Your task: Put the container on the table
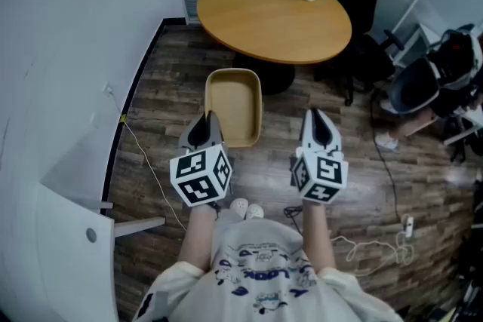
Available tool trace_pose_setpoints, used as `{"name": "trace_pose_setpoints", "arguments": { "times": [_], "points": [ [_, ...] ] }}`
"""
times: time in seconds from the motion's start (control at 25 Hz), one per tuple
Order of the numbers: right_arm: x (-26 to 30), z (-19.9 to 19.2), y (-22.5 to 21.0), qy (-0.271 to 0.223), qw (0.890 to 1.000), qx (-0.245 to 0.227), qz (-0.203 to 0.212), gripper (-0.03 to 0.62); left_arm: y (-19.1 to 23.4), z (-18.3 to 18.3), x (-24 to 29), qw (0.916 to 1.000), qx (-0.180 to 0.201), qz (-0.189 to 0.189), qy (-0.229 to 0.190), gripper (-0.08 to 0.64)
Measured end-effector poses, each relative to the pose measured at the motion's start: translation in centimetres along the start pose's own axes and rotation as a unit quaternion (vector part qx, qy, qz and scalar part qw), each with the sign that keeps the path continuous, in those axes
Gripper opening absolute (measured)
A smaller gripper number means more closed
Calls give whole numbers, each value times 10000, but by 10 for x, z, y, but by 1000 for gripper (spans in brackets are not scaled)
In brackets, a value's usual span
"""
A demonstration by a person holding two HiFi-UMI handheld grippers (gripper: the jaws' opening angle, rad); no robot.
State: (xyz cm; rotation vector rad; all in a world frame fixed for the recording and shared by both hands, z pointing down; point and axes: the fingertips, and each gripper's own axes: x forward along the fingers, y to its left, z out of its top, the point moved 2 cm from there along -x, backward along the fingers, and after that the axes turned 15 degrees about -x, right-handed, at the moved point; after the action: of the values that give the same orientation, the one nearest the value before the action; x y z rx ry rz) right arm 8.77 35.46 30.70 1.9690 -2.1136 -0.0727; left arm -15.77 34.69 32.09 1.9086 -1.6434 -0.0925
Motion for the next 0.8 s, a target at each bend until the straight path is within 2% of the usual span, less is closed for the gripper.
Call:
{"name": "trace_pose_setpoints", "arguments": {
  "times": [0.4, 0.8],
  "points": [
    [17, -4, -10, -1, 10000, -7, -1, 21, -5, 2, 16, 10000, 3, 7, -1, 18],
    [24, -17, -25, -28, 10000, -16, 61, 22, -11, -16, 24, 9999, -37, 146, 41, 18]
  ]
}}
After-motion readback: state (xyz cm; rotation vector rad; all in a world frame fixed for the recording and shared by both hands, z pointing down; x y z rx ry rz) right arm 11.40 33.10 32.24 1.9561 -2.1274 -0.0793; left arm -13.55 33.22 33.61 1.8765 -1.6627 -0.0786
